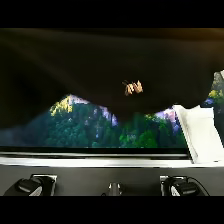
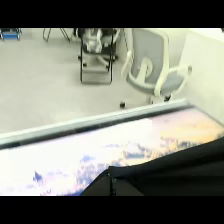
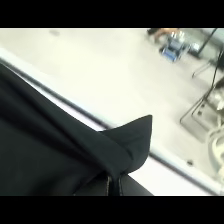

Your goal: Fold the shirts.

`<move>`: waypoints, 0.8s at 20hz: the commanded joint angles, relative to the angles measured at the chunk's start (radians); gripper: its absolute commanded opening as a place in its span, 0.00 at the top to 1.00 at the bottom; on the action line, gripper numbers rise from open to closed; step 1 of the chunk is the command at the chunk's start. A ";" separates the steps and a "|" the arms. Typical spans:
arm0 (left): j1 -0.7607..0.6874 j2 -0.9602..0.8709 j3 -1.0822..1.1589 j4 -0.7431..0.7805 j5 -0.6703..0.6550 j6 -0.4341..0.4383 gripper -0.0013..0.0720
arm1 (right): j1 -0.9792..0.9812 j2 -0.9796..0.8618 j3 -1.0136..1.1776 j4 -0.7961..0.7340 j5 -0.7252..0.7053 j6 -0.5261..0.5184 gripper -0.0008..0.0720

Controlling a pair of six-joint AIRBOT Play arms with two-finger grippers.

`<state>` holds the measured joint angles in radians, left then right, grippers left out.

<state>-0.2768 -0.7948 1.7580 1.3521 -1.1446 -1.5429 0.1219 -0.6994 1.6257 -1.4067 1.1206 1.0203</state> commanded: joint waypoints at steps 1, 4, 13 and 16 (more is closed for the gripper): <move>0.001 -0.029 -0.081 -0.009 -0.077 -0.003 0.95 | -0.001 -0.074 0.004 -0.029 0.163 0.004 0.96; 0.001 -0.090 -0.323 -0.008 -0.037 -0.002 0.95 | -0.001 -0.262 -0.059 -0.040 0.335 0.004 0.96; 0.009 -0.581 -0.618 -0.116 0.430 0.039 0.95 | 0.000 -0.821 -0.252 0.140 -0.302 0.252 0.96; 0.009 -0.650 -0.606 -0.220 0.430 0.039 0.95 | 0.000 -0.887 -0.252 0.227 -0.304 0.250 0.95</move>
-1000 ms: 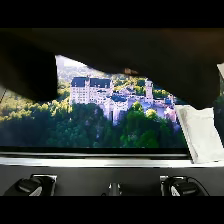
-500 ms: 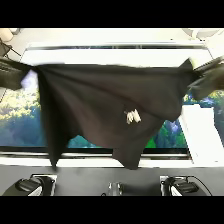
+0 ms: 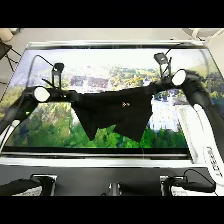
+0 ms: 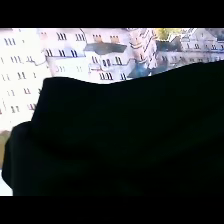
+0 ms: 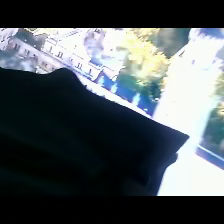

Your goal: Fold the shirts.

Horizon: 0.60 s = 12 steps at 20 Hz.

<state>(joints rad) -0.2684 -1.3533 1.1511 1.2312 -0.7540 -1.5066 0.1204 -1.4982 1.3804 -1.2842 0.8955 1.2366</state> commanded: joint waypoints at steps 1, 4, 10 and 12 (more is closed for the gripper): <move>0.003 -0.092 0.002 -0.098 0.037 0.004 0.93 | -0.002 -0.085 -0.002 0.091 -0.076 0.014 0.82; 0.076 -0.084 0.087 -0.098 -0.168 0.004 0.03 | -0.064 -0.035 0.076 0.052 0.083 -0.116 0.32; 0.245 0.016 0.028 -0.100 -0.571 0.061 0.05 | -0.328 0.032 0.073 0.049 0.433 -0.233 0.23; 0.226 0.076 -0.138 -0.165 -0.527 0.071 0.05 | -0.362 0.027 -0.011 0.079 0.471 -0.272 0.24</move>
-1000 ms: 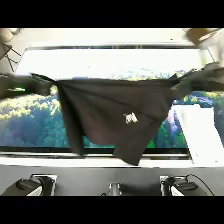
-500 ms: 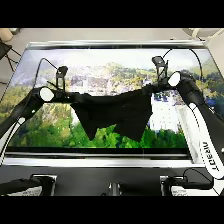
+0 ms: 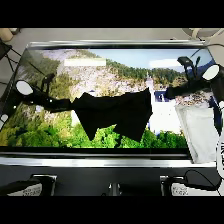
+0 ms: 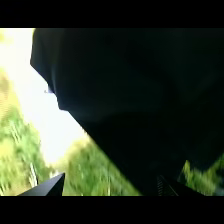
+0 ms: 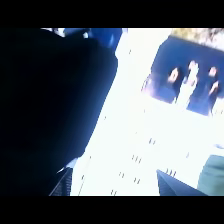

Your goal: Fold the shirts.

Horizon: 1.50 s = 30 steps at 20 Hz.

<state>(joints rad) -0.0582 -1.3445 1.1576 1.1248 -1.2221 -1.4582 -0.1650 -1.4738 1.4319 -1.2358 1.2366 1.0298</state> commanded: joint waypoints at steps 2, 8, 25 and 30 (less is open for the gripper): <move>-0.029 0.091 -0.294 -0.153 0.023 0.023 0.05 | -0.074 0.002 -0.142 0.056 0.124 -0.093 0.24; -0.217 0.037 -0.437 -0.324 0.231 0.045 0.06 | -0.074 -0.029 -0.195 0.129 0.114 -0.119 0.20; -0.236 0.079 -0.398 -0.377 0.396 0.019 0.95 | 0.095 -0.260 -0.196 0.252 -0.197 0.000 0.72; -0.180 0.235 -0.294 -0.356 0.404 0.177 0.96 | 0.076 -0.106 -0.143 0.255 -0.156 -0.115 0.96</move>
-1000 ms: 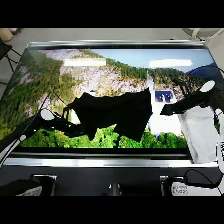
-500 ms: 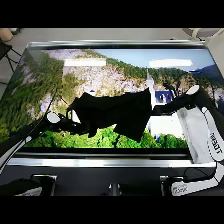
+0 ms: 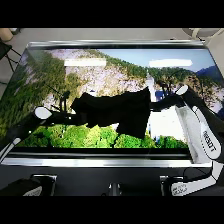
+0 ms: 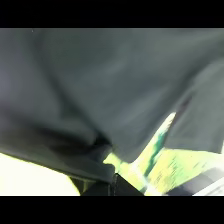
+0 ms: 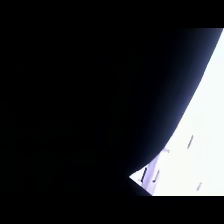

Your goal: Fold the shirts.

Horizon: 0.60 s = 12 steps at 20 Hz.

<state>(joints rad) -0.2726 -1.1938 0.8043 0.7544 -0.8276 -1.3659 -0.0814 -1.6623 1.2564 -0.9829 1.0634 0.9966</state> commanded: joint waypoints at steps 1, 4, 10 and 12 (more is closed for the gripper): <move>0.067 0.142 0.119 0.032 0.010 0.154 0.96 | -0.021 0.154 0.068 0.002 0.045 -0.135 0.96; 0.197 0.332 0.370 0.067 0.036 0.266 0.96 | -0.075 0.465 0.205 -0.011 -0.025 -0.171 0.96; 0.502 0.596 0.747 0.088 0.176 0.139 0.96 | -0.102 1.066 0.321 -0.179 -0.432 -0.171 0.96; 0.521 0.638 0.746 0.089 0.134 0.124 0.96 | -0.102 1.138 0.322 -0.205 -0.430 -0.131 0.96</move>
<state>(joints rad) 0.1722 -0.6392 1.4799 0.8333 -0.6903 -1.1976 -0.1791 -0.6952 1.5578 -1.1221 0.7433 0.8371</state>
